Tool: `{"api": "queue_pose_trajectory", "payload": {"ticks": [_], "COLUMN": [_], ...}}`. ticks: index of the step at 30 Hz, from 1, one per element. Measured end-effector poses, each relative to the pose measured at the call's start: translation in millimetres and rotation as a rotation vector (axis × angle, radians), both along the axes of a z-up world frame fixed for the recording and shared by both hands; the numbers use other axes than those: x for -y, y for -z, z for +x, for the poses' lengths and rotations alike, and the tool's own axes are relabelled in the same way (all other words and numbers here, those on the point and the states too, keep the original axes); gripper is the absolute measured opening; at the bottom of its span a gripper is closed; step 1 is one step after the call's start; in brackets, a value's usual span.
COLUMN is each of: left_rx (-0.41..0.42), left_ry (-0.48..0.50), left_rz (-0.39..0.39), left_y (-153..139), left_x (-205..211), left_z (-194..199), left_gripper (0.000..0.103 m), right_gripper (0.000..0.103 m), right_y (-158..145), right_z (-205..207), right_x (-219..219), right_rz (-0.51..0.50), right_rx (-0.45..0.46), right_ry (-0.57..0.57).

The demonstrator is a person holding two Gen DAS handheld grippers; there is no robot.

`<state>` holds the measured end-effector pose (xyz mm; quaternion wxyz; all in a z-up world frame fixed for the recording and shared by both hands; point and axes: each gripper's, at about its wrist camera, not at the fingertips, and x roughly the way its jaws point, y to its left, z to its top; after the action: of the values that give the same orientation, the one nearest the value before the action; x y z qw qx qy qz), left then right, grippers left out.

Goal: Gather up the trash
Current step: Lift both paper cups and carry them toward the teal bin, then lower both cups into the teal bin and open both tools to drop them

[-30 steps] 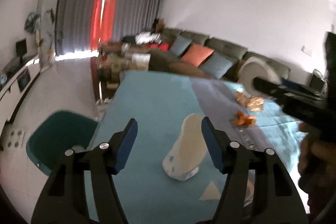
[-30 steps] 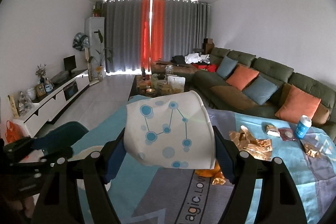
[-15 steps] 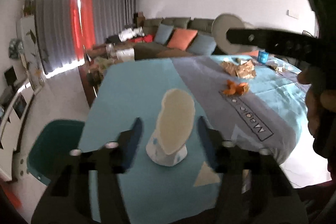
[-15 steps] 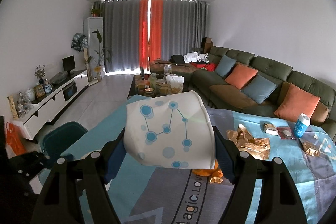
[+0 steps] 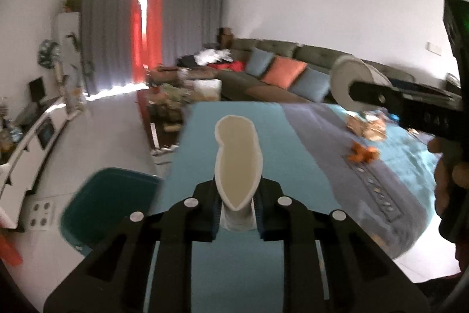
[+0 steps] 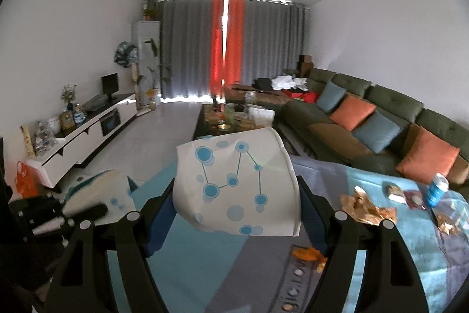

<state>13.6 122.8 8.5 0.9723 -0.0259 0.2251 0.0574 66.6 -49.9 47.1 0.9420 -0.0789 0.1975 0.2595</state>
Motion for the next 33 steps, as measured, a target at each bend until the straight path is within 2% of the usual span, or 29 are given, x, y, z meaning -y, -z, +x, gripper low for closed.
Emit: {"api": "queue_pose_trajectory", "payload": {"ticks": [9,12,18,25,33], "left_rx": [-0.006,-0.017,-0.035,-0.064,-0.112], "left_ry": [-0.255,-0.311,-0.385,-0.440,-0.478], "left_rz": [0.007,0.005,-0.004,-0.054,-0.113], "left_y": [-8,-8,-6,4,27], "left_x": [-73,-89,-114,-137,-165], "left_z": [-13,-16,-21,-22,-17], "left_gripper": [0.019,0.019,0.019,0.020,0.020], "right_gripper": [0.074,0.074,0.074,0.074,0.074], "right_y": [0,0,2,8,35], "right_z": [3,1,3,6,18], "right_x": [-69,-90,-134,-176,-230], "right_rz": [-0.011,-0.021,-0.042,-0.069,-0.161], "right_rx": [-0.027,-0.035,-0.074,-0.132,-0.214], "right_ry": [-0.187,-0.241,-0.361,-0.464,-0.523]}}
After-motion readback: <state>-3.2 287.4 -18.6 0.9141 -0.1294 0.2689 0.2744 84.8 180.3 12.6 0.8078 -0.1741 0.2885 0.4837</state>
